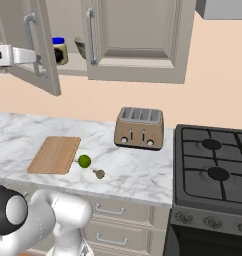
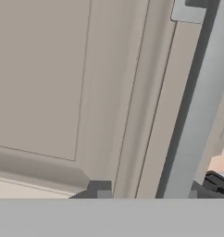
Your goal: Open the cabinet. Place the bowl and condiment on the counter. Then place the lime and garlic on the cutting board.
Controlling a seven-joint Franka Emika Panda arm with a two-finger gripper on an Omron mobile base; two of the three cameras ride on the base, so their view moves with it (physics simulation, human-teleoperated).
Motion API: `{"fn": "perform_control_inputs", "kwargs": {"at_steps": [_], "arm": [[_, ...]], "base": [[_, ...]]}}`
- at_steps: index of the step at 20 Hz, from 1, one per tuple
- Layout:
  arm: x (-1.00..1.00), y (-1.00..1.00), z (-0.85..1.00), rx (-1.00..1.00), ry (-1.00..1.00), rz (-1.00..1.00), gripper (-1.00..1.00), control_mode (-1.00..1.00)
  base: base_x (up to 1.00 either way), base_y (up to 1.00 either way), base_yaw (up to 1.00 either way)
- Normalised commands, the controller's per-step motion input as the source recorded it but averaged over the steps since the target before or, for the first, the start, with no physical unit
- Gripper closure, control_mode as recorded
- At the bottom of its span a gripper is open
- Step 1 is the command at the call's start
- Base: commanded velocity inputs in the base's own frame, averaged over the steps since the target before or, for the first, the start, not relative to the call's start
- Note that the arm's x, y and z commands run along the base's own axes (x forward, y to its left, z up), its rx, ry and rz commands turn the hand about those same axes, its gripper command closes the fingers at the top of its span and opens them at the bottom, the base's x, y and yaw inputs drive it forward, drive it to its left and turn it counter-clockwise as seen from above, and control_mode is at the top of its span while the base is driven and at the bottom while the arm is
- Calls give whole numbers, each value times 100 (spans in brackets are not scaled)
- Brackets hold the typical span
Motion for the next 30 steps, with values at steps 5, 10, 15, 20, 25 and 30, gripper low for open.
{"fn": "perform_control_inputs", "kwargs": {"at_steps": [5, 10, 15, 20, 25, 30], "arm": [[-46, 100, 0, -8, 0, -9, 100, -100], [-40, 100, 0, -8, 0, -9, 100, -100], [-24, 100, 0, -8, 0, -10, 100, -100], [-10, 66, 0, -5, 1, -6, 100, -100], [0, 0, 0, 0, 0, 0, 100, -100], [0, 0, -1, 0, 0, 0, -100, -100]], "base": [[0, 0, 0], [0, 0, 0], [0, 0, 0], [0, 0, 0], [0, 0, 0], [0, 0, 0]]}}
